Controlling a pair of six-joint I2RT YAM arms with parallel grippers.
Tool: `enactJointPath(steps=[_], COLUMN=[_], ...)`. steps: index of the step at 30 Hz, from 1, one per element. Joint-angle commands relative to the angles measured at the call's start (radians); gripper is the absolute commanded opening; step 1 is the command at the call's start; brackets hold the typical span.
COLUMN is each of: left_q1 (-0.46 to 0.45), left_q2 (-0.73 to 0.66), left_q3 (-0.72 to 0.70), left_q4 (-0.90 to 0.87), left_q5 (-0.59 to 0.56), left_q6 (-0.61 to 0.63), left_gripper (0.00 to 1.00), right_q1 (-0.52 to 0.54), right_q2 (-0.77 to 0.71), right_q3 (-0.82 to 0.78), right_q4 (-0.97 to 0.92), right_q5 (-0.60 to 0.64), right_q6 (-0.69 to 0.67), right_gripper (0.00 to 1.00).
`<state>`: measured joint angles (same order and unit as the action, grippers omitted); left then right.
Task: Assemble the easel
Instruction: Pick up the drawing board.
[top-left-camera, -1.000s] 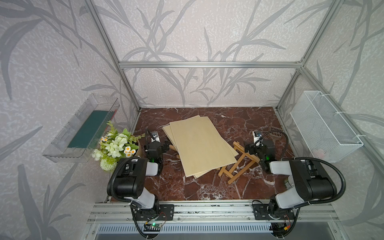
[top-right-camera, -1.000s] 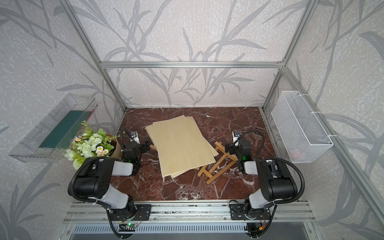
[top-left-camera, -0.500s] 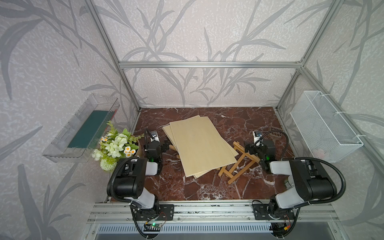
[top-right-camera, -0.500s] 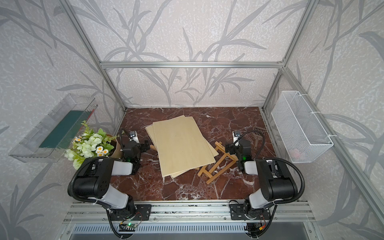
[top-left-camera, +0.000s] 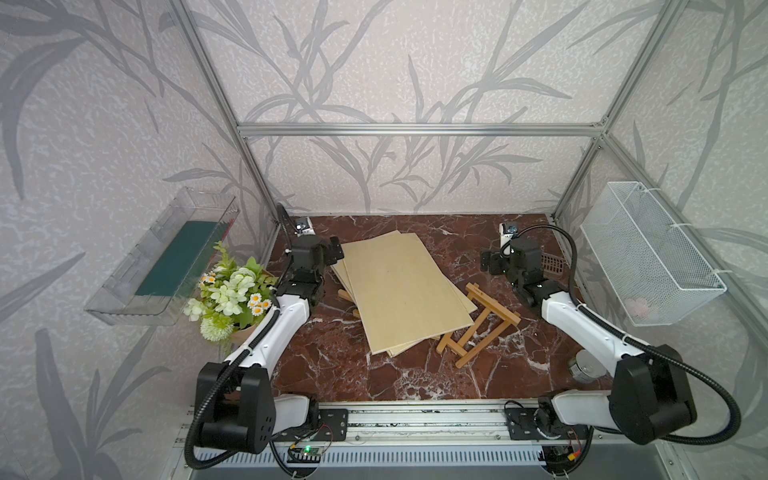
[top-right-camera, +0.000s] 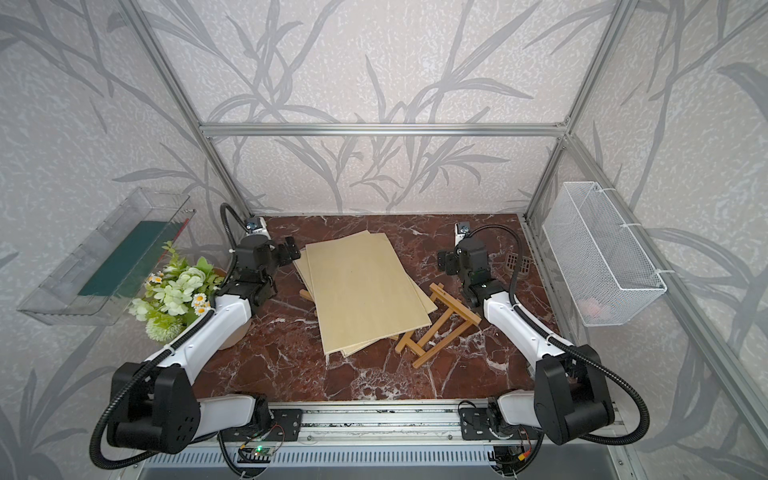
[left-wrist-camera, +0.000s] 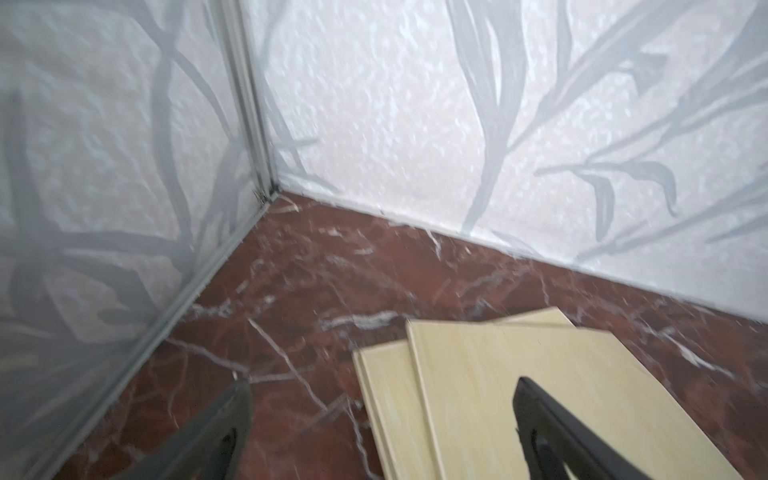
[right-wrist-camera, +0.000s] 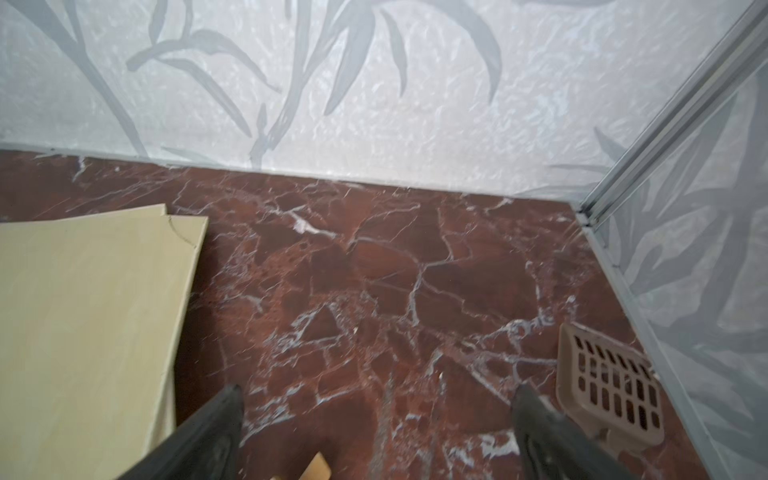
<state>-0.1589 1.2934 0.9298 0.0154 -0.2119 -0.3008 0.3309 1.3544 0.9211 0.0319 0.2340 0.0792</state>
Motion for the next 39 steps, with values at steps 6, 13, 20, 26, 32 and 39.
enactJointPath(steps=[6,13,20,26,32,39], left_q1=[-0.091,-0.091,-0.092,-0.097,-0.103,-0.102], left_q2=[0.055,0.086,0.142,0.143,0.114,0.11], left_q3=[0.063,0.061,0.122,0.115,0.129,0.146], left_q4=[-0.517,-0.525,-0.663,-0.645,-0.67,-0.73], left_q5=[0.113,0.22,0.293,0.415,0.489,0.583], left_q6=[-0.327,-0.398,-0.396,-0.444,-0.433,-0.375], left_gripper=[0.99,0.95,0.93,0.86,0.84,0.84], right_q1=[0.136,0.155,0.163,0.172,0.172,0.176], right_q2=[0.157,0.259,0.347,0.426,0.506,0.522], right_q3=[0.267,0.359,0.441,0.449,0.476,0.449], right_q4=[-0.443,-0.491,-0.551,-0.554,-0.56,-0.522], right_q5=[-0.144,-0.257,-0.321,-0.336,-0.418,-0.481], right_q6=[0.063,0.145,0.211,0.265,0.302,0.334], right_gripper=[0.97,0.97,0.94,0.93,0.93,0.9])
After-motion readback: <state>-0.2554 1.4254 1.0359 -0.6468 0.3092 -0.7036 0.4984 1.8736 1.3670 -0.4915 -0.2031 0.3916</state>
